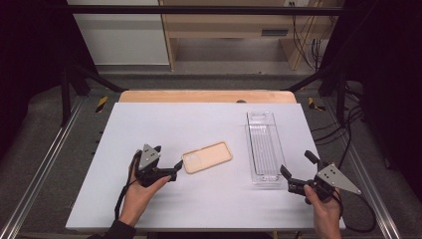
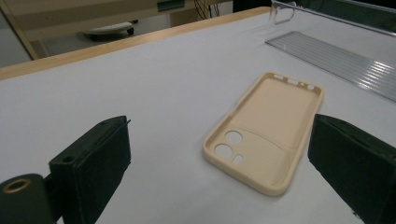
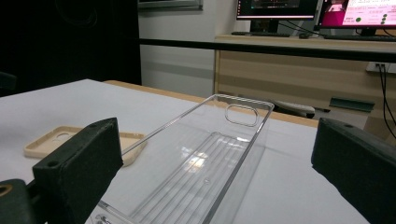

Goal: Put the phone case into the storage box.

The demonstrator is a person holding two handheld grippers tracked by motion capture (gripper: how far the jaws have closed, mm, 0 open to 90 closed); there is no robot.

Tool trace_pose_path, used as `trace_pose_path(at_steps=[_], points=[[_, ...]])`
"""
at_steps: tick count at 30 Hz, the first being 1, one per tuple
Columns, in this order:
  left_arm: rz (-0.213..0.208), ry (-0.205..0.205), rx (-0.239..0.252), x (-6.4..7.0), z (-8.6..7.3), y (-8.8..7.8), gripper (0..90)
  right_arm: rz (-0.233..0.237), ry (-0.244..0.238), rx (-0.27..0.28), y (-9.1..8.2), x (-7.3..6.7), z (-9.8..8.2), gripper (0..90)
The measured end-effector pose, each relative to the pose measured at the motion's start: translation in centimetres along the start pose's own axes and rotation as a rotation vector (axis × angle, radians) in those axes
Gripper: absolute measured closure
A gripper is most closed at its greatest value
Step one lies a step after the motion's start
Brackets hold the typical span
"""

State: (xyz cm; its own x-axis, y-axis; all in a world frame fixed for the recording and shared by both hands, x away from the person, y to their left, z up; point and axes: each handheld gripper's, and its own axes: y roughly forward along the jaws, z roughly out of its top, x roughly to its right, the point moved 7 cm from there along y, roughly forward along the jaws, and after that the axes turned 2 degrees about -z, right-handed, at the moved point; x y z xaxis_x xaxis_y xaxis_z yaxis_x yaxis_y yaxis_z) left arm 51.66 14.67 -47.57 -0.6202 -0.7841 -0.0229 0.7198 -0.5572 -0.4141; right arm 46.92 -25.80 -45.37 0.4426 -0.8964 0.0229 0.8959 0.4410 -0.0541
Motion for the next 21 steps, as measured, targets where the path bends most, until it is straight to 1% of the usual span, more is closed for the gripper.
trace_pose_path(at_steps=[1,2,3,4,5,6,7,8,11,12,14,15,16,17,18,19,20,21], points=[[0.0,0.0,0.0,0.0,0.0,0.0,8.1,0.0,0.0,0.0,0.0,0.0,0.0,2.0],[-0.006,0.013,-0.016,0.4,0.1,0.6,8.7,0.002,0.0,0.002,0.0,-0.1,0.0,2.2],[-0.006,0.013,-0.016,0.4,0.1,0.6,9.4,0.002,0.0,0.002,0.0,-0.1,0.0,2.2],[-0.007,0.048,-0.043,0.9,0.0,1.1,10.4,-0.007,-0.009,0.009,-0.1,-0.1,0.2,2.4],[-0.007,0.048,-0.043,0.9,0.0,1.1,11.1,-0.01,-0.009,0.012,-0.1,-0.1,0.3,2.4],[-0.014,0.068,-0.063,1.3,0.1,1.5,12.0,-0.009,-0.01,0.015,-0.1,-0.1,0.3,2.5],[-0.014,0.068,-0.063,1.3,0.1,1.5,12.8,-0.009,-0.01,0.015,-0.1,-0.1,0.3,2.5],[-0.02,0.082,-0.075,1.7,0.2,1.9,14.2,-0.005,-0.014,0.011,-0.1,-0.2,0.2,2.5],[-0.027,0.076,-0.074,2.0,0.5,2.2,20.4,-0.002,-0.017,0.003,-0.1,-0.3,0.1,2.5],[-0.035,0.071,-0.083,2.3,0.7,2.7,23.5,0.002,-0.013,0.008,-0.1,-0.3,0.1,2.4],[-0.035,0.076,-0.093,2.5,0.7,2.9,29.5,0.002,-0.01,0.009,0.0,-0.2,0.1,2.5],[-0.031,0.085,-0.103,2.6,0.8,3.2,29.5,0.002,-0.01,0.009,0.0,-0.2,0.1,2.5],[-0.037,0.091,-0.115,2.8,0.8,3.5,40.7,0.004,-0.002,0.01,0.1,-0.2,0.1,2.5],[-0.04,0.094,-0.114,3.0,0.9,3.7,46.1,0.006,-0.002,0.011,0.1,-0.2,0.1,2.5],[-0.041,0.094,-0.114,3.0,1.0,3.8,53.9,0.008,-0.004,0.008,0.1,-0.2,0.0,2.5],[-0.041,0.094,-0.114,3.0,1.0,3.8,58.9,0.008,-0.004,0.008,0.1,-0.2,0.0,2.5],[-0.046,0.091,-0.125,3.4,0.9,4.4,64.7,0.011,-0.013,0.005,0.1,-0.2,-0.1,2.6],[-0.046,0.091,-0.125,3.4,0.9,4.4,69.3,0.011,-0.013,0.005,0.1,-0.2,-0.1,2.6]])
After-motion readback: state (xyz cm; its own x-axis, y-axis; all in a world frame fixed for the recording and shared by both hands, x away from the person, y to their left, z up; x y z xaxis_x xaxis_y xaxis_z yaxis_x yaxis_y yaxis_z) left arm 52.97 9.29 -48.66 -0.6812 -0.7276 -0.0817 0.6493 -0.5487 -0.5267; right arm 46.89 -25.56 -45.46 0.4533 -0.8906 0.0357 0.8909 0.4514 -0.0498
